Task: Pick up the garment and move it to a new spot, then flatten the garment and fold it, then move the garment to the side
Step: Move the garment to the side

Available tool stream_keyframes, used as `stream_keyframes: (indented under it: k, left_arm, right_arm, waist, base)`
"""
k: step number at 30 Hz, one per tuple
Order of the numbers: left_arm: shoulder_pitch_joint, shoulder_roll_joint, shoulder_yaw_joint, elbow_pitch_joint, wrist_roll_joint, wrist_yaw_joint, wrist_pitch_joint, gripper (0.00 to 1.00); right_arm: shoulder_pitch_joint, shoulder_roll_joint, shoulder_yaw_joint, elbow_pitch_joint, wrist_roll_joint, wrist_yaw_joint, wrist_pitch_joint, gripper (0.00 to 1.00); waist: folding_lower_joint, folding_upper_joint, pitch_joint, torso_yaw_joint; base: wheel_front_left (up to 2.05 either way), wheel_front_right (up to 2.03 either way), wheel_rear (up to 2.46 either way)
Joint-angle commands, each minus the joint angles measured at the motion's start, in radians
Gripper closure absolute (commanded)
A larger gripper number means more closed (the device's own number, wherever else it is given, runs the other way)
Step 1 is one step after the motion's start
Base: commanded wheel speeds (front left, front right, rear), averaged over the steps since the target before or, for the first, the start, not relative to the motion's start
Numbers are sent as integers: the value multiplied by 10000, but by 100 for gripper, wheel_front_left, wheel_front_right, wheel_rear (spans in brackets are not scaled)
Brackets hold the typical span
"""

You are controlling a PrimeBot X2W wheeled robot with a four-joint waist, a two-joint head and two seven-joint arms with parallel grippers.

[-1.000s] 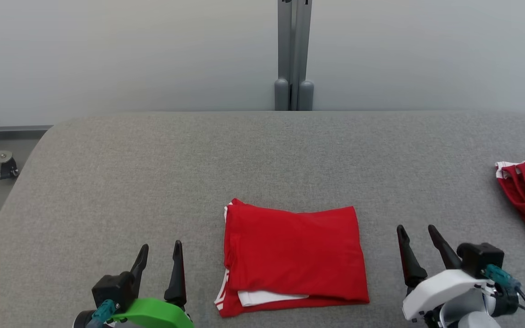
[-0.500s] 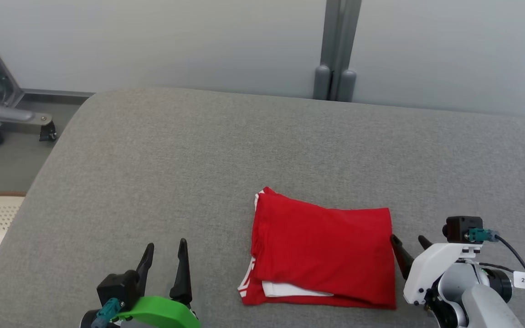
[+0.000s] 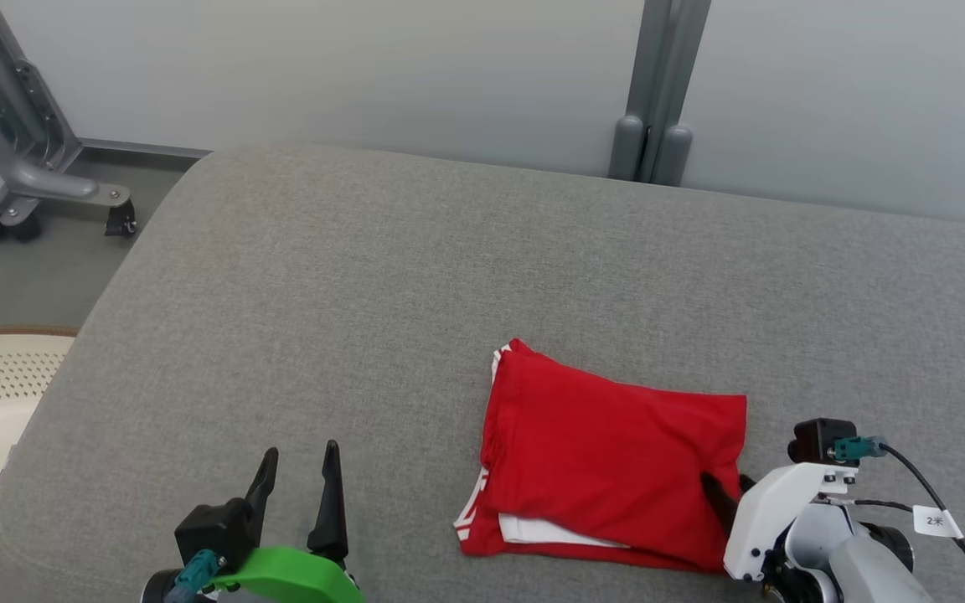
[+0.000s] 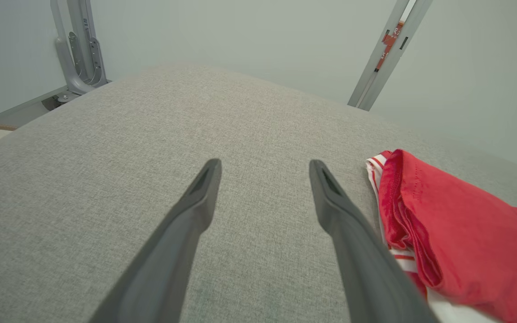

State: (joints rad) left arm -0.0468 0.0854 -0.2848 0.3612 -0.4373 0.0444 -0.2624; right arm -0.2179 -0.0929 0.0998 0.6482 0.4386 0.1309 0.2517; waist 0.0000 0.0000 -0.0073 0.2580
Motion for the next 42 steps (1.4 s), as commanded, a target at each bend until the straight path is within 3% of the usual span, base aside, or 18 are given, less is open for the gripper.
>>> stream_keyframes:
  k: [1, 2, 6, 11, 22, 29, 35, 42]
  left_arm:
    - [100, -6, 32, 24, 50, -49, -30, 0]
    - [109, -12, 38, 30, 62, -61, -30, 0]
    - [162, -24, 83, 42, 105, -79, -30, 0]
    - [260, -43, 136, -45, 191, -107, -30, 0]
    - [28, -180, 129, -215, 303, -167, -30, 0]
    - [-481, -120, 48, -151, 496, -256, -30, 0]
    - [-822, -28, -66, -6, 581, -325, -30, 0]
    - [-946, 81, -118, 151, 569, -312, -23, 0]
  right_arm:
    - [-20, 67, 130, 233, 60, -7, 0, 82]
    - [-73, 64, 192, 288, 45, -7, -69, 100]
    - [-378, 19, 392, 457, 32, -13, -413, 100]
    - [-756, -222, 533, 525, 150, -16, -787, 100]
    - [-1172, -1554, 177, -168, 72, -15, -884, 100]
    - [-1486, -1490, -237, -685, 43, -12, -973, 100]
    - [-1656, -1185, -327, -697, -2, -12, -1175, 100]
    - [-1796, -1140, -423, -598, -91, -12, -1399, 100]
  waist:
    - [0, 0, -1, -142]
    - [0, 0, 1, -211]
    - [0, 0, 1, -641]
    - [0, 0, -28, -1719]
    - [0, 0, 350, -4829]
    - [0, 0, 1138, -6435]
    - [0, 0, 1428, -6933]
    - [0, 0, 1400, -6674]
  base:
    - [0, 0, 0]
    - [0, 0, 0]
    - [0, 0, 0]
    - [0, 0, 0]
    - [0, 0, 0]
    - [0, 0, 0]
    - [0, 0, 0]
    - [0, 0, 0]
